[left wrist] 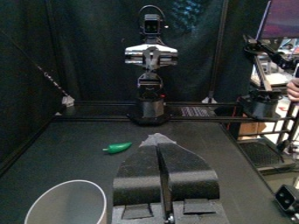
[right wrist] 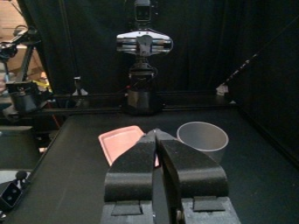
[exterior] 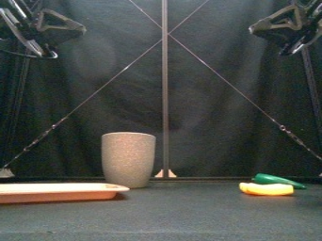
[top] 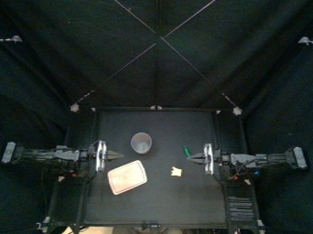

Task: Pick the green pepper then place it on the pink plate
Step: Pick the green pepper

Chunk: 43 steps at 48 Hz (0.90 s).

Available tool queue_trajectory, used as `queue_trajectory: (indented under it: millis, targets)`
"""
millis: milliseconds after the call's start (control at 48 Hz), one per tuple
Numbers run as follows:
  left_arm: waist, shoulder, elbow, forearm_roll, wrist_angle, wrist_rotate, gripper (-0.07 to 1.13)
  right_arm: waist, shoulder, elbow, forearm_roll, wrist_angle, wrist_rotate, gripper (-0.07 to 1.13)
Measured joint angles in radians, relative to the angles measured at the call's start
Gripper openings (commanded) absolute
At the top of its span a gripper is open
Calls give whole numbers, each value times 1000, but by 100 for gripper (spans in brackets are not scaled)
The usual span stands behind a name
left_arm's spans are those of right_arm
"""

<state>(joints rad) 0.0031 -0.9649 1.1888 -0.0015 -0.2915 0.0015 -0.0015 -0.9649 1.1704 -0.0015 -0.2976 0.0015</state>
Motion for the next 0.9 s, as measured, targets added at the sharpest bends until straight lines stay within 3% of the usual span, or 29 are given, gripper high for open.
queue_trajectory:
  millis: [83,250,438,708,896]
  targets:
    - [29,0,0,-21,51,-2,15,0,3,9,26,12,23,15]
    - [86,0,0,-52,140,2,15,-66,46,25,186,146,83,22]
    - [109,0,3,-57,179,2,15,-169,133,43,284,348,141,44]
    - [109,0,11,-58,179,0,15,-273,344,58,293,399,229,94]
    - [110,0,11,-58,181,2,15,-330,492,37,252,370,230,98]
